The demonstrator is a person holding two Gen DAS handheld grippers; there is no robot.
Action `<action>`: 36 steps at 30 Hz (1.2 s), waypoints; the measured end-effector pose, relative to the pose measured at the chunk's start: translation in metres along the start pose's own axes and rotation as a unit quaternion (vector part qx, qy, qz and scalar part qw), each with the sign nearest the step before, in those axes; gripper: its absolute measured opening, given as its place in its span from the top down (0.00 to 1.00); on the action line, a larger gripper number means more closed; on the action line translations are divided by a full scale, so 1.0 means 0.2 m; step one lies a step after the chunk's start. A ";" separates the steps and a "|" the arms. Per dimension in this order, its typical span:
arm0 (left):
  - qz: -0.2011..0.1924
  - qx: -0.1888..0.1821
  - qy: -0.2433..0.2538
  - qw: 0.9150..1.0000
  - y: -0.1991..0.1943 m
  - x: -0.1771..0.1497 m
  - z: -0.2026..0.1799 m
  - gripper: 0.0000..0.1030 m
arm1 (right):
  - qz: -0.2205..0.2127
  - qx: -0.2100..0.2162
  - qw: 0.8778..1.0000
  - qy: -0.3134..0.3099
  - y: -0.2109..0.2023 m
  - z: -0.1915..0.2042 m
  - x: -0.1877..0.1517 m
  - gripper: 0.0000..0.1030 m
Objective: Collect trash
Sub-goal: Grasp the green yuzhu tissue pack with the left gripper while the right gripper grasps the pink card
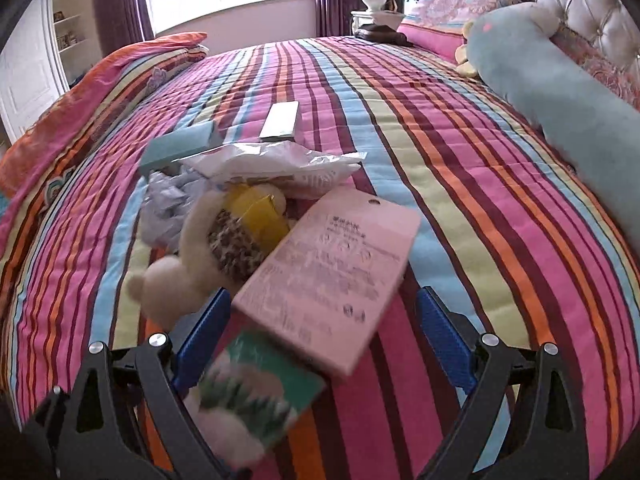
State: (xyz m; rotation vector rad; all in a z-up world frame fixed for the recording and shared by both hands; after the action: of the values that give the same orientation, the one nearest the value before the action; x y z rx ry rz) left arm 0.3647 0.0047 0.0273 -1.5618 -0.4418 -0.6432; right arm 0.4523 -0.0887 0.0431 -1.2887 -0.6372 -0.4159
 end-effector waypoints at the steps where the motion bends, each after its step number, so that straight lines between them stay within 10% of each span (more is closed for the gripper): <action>1: 0.002 -0.003 0.000 1.000 0.02 0.02 -0.01 0.21 | 0.002 -0.003 1.000 -0.001 0.02 -0.01 0.01 0.14; 14: 0.033 0.014 0.033 0.999 0.19 0.14 -0.15 0.21 | 0.037 0.021 0.999 0.010 0.04 -0.36 -0.02 0.15; 22: 0.031 0.053 0.018 0.998 0.23 0.16 -0.18 0.29 | 0.029 0.006 0.997 -0.070 0.10 -0.25 0.04 0.22; 24: 0.022 0.061 0.013 0.998 0.20 0.16 -0.15 0.51 | 0.043 0.011 0.997 -0.067 0.12 -0.26 0.02 0.41; 36: -0.038 0.017 -0.030 0.999 -0.26 -0.15 0.03 0.51 | -0.004 0.060 0.996 -0.059 -0.30 -0.32 -0.35 0.41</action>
State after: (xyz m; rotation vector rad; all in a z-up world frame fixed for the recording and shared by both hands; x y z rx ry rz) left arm 0.3094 0.0181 0.0481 -1.5413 -0.5554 -0.6451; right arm 0.3750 -0.1693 0.0340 -1.2016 -0.7560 -0.3058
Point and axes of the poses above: each gripper's, at about its wrist camera, not at the fingertips, and y roughly the way its jaws point, z to its left, x to its top, the point moved 1 cm from there along y, roughly the way its jaws point, and after that the axes turned 8 degrees about x, right-handed, at the moved point
